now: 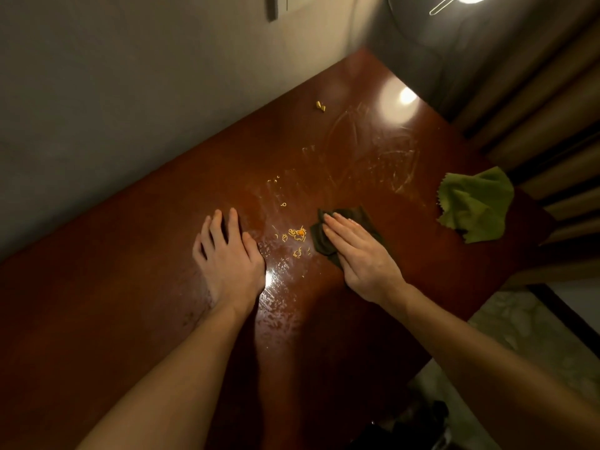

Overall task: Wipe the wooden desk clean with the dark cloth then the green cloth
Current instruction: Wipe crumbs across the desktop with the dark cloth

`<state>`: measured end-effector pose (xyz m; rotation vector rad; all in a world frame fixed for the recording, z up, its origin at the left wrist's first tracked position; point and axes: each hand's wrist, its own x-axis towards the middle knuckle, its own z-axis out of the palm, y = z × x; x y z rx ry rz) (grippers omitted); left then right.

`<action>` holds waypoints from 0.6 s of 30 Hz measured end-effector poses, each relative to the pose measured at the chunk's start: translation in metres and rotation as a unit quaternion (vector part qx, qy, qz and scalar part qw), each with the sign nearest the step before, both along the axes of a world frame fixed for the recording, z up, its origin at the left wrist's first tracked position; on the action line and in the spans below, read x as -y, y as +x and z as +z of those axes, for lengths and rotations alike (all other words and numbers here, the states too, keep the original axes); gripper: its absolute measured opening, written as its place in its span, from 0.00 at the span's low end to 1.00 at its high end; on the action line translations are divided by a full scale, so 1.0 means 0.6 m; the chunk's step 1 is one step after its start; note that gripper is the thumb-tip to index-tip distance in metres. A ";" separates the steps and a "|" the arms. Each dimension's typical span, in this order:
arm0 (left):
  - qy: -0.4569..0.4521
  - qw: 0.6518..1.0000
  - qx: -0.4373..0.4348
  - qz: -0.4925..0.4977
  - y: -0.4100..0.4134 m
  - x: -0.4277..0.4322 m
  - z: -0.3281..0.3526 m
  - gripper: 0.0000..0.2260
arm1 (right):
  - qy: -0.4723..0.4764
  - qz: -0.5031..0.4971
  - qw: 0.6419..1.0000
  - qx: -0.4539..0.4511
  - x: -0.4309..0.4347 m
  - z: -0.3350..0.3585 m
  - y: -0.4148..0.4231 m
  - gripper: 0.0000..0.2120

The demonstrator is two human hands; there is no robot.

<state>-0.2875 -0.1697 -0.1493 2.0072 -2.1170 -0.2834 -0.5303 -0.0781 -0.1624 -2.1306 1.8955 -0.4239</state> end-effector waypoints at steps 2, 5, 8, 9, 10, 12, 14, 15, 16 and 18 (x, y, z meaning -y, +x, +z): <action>-0.001 1.000 -0.006 -0.002 0.001 0.000 0.001 0.23 | -0.009 -0.051 0.998 0.023 -0.027 0.000 0.025 0.26; -0.005 1.000 -0.011 -0.007 0.005 -0.002 0.002 0.23 | -0.025 -0.222 0.973 0.058 -0.074 -0.002 0.058 0.25; -0.007 1.000 -0.015 -0.012 0.006 -0.002 0.001 0.23 | -0.017 -0.437 0.896 0.074 -0.103 0.003 0.077 0.26; -0.007 1.000 -0.017 -0.012 0.006 -0.002 0.000 0.23 | -0.011 -0.471 0.879 0.069 -0.104 0.005 0.079 0.26; -0.007 1.000 -0.017 -0.012 0.006 -0.002 -0.001 0.24 | -0.003 -0.485 0.872 0.061 -0.102 0.008 0.080 0.26; -0.010 1.000 -0.016 -0.012 0.005 -0.003 -0.002 0.24 | 0.011 -0.487 0.872 0.043 -0.091 0.011 0.076 0.26; -0.012 1.000 -0.012 -0.011 0.004 -0.002 -0.004 0.24 | 0.020 -0.485 0.874 0.031 -0.079 0.014 0.071 0.27; -0.011 1.000 -0.010 -0.011 0.004 -0.001 -0.006 0.24 | 0.022 -0.483 0.875 0.024 -0.075 0.013 0.067 0.27; -0.010 1.000 -0.009 -0.011 0.004 0.000 -0.007 0.24 | 0.020 -0.478 0.878 0.016 -0.070 0.012 0.062 0.27; -0.010 1.000 -0.009 -0.009 0.005 -0.002 -0.010 0.24 | 0.014 -0.453 0.891 0.009 -0.057 0.010 0.050 0.27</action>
